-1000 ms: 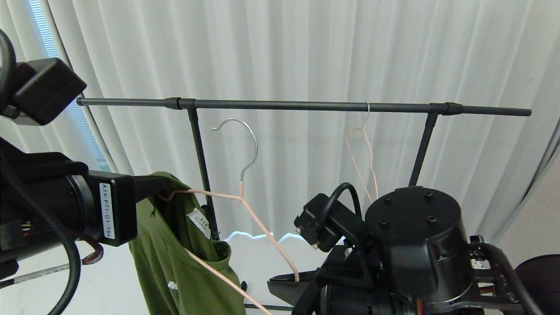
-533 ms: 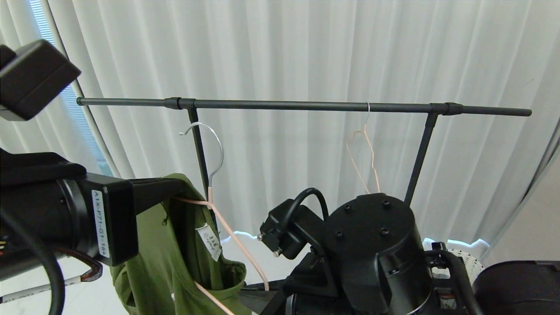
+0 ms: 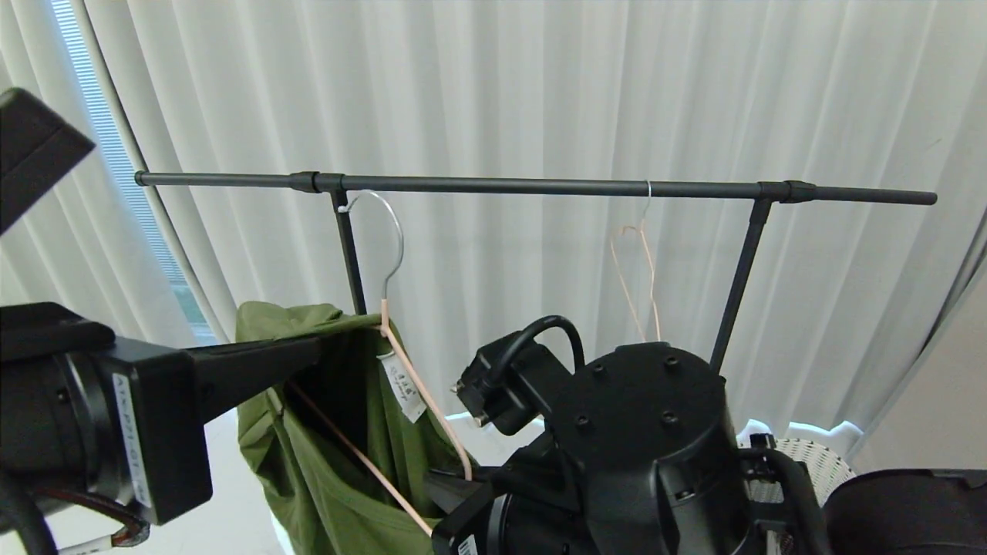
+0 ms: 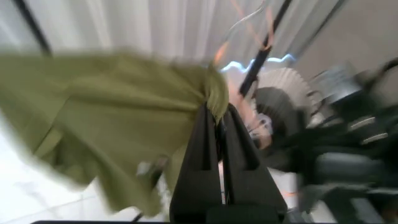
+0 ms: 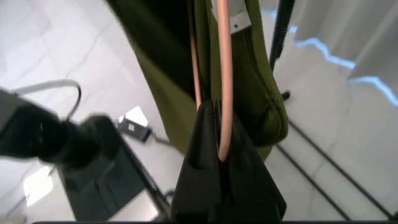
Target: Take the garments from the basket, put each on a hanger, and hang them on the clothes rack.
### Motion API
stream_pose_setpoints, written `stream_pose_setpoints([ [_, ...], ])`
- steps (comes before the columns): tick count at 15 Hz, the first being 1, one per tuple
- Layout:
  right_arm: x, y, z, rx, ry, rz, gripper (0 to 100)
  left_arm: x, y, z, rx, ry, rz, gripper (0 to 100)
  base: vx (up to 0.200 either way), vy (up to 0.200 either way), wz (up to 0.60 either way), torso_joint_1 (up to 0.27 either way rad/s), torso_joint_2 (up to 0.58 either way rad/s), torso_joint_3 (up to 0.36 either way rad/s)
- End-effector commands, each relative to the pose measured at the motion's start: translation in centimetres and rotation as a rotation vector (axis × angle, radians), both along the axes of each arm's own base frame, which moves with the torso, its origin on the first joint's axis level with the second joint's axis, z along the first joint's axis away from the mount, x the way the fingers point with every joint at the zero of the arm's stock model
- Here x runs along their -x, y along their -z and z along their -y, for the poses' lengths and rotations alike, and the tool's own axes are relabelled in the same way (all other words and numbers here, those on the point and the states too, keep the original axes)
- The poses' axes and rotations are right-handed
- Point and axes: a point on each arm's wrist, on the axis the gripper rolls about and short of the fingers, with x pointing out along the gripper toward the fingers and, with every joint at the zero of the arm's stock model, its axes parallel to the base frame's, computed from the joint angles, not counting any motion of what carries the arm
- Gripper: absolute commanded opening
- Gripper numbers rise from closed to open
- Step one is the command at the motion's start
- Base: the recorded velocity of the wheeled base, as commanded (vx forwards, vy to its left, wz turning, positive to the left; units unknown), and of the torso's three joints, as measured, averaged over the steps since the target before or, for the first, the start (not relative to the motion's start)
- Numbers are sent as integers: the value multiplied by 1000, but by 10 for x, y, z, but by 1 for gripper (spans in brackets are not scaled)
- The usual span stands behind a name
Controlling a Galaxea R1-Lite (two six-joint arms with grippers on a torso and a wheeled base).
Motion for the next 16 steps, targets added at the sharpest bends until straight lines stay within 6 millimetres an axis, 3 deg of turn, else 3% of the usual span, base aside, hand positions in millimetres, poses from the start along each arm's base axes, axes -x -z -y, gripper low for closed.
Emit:
stream_pose_setpoints([
  [1,5,-7,5,-56,2,28,0,5,11,-10,-30,-32,4,0,0,0,0,0,0,0],
  [4,18,-4,7,-102,-12,50,0,4,12,-9,-41,-66,16,0,0,0,0,0,0,0],
  [8,20,-4,6,-110,4,101,0,4,12,-9,-67,-51,28,0,0,0,0,0,0,0],
  [9,20,-6,6,-120,1,116,0,4,12,-9,-68,-49,28,100,0,0,0,0,0,0],
  [16,17,1,-2,-179,29,216,0,6,14,-10,-72,-46,26,100,0,0,0,0,0,0],
])
